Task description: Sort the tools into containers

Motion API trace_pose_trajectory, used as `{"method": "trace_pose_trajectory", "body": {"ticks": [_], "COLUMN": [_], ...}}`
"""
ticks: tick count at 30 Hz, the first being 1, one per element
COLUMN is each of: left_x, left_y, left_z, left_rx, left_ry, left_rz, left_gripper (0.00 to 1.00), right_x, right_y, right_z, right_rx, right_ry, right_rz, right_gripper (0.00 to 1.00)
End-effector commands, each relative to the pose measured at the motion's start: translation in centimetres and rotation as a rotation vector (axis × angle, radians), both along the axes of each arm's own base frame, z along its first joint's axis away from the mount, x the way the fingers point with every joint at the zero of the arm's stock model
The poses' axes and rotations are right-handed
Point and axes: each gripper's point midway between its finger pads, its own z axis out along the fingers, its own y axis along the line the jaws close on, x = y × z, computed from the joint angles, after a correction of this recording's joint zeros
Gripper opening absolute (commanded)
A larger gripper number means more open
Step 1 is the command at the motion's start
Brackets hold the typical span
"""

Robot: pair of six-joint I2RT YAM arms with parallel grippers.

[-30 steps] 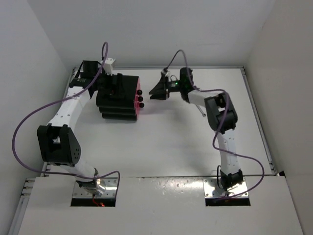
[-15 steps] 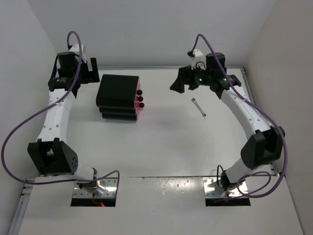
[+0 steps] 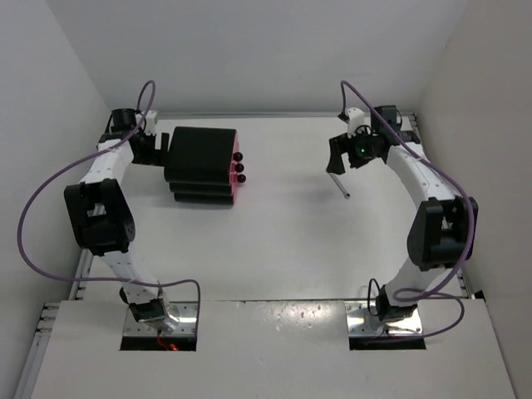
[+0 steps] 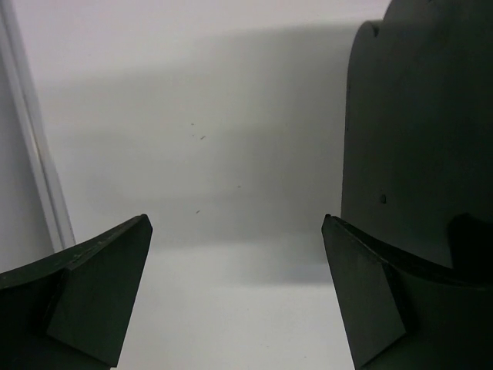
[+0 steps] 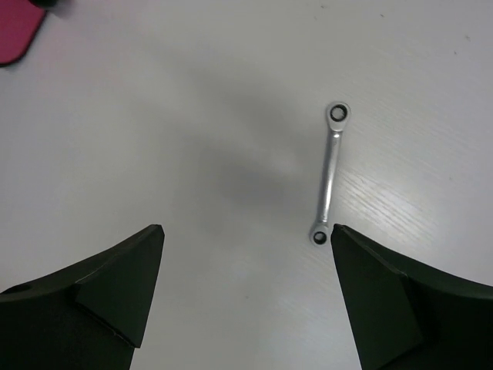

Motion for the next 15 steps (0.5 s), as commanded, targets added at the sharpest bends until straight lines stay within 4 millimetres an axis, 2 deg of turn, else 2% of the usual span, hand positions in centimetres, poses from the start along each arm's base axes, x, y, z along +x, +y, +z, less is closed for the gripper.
{"method": "trace_pose_trajectory", "body": {"ticks": [1, 2, 4, 5, 7, 8, 10, 11, 15], "left_x": [-0.1, -0.4, -0.7, -0.7, -0.9, -0.9, -0.7, -0.7, 0.3], "left_y": [-3.3, -3.6, -5.8, -5.9, -7.8, -8.4, -9.7, -9.7, -12.2], "left_z": [-1.5, -2.3, -2.9, -3.3, -3.5, -4.0, -4.1, -4.6, -5.1], "left_rx": [-0.049, -0.060, -0.088, -0.092, -0.103, -0.116, -0.112, -0.116, -0.116], "left_ry": [0.011, 0.028, 0.038, 0.043, 0.048, 0.058, 0.055, 0.067, 0.069], "left_rz": [-0.187, -0.206, -0.278, -0.297, -0.348, -0.364, -0.413, -0.413, -0.478], "left_gripper": [1.00, 1.00, 1.00, 1.00, 1.00, 1.00, 1.00, 1.00, 1.00], "right_x": [1.1, 1.0, 1.8, 1.9, 2.8, 3.0, 3.6, 3.7, 4.3], "right_y": [-2.6, -3.3, -4.8, -5.7, -7.0, -8.0, -8.9, -9.7, -10.7], "right_z": [-2.4, -3.1, -5.3, -6.0, -6.6, -8.0, -8.3, -9.3, -10.0], "right_rx": [-0.092, -0.101, -0.157, -0.177, -0.203, -0.214, -0.214, -0.220, -0.223], "right_ry": [-0.028, -0.009, 0.009, 0.028, 0.039, 0.067, 0.074, 0.094, 0.104], "right_rz": [0.044, 0.043, 0.065, 0.058, 0.065, 0.070, 0.071, 0.075, 0.089], "right_gripper": [0.89, 0.89, 0.89, 0.89, 0.88, 0.88, 0.88, 0.88, 0.88]}}
